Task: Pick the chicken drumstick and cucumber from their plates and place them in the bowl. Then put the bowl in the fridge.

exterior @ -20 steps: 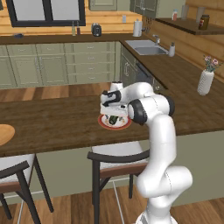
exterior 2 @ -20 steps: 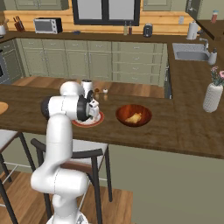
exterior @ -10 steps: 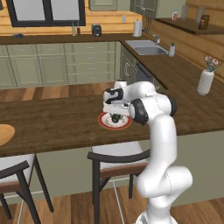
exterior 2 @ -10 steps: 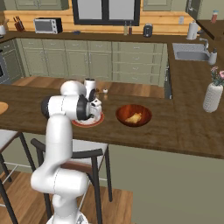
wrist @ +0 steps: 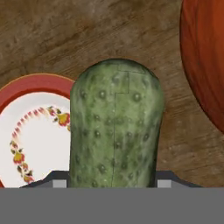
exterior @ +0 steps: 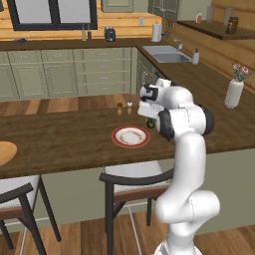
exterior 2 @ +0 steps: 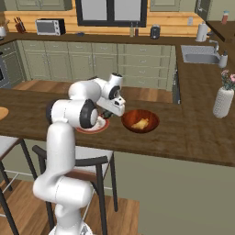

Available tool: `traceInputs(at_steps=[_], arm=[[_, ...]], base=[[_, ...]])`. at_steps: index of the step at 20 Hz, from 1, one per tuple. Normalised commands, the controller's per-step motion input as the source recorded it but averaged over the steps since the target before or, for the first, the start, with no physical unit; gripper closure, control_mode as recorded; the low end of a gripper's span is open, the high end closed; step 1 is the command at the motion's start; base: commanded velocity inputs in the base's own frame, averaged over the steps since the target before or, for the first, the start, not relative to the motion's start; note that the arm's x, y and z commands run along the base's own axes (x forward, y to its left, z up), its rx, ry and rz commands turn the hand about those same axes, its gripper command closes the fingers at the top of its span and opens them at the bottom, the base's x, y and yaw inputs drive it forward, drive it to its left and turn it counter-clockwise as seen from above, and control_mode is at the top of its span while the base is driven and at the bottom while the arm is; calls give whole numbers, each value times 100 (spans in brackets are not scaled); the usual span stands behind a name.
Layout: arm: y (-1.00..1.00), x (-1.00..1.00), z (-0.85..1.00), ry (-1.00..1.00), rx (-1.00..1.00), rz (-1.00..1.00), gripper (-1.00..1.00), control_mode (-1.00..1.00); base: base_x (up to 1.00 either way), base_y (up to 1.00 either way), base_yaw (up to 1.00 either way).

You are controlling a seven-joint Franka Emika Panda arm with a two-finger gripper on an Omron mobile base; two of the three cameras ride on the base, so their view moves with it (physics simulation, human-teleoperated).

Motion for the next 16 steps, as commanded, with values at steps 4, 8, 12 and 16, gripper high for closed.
traceInputs(at_steps=[4,8,12,16], arm=[[-100,0,12,2,0,0,100,-100],[-100,1,0,0,0,0,100,-100],[-72,3,-8,0,-2,0,100,-100],[-50,34,-8,0,-1,1,100,-100]], base=[[0,0,0],[0,0,0],[0,0,0],[0,0,0]])
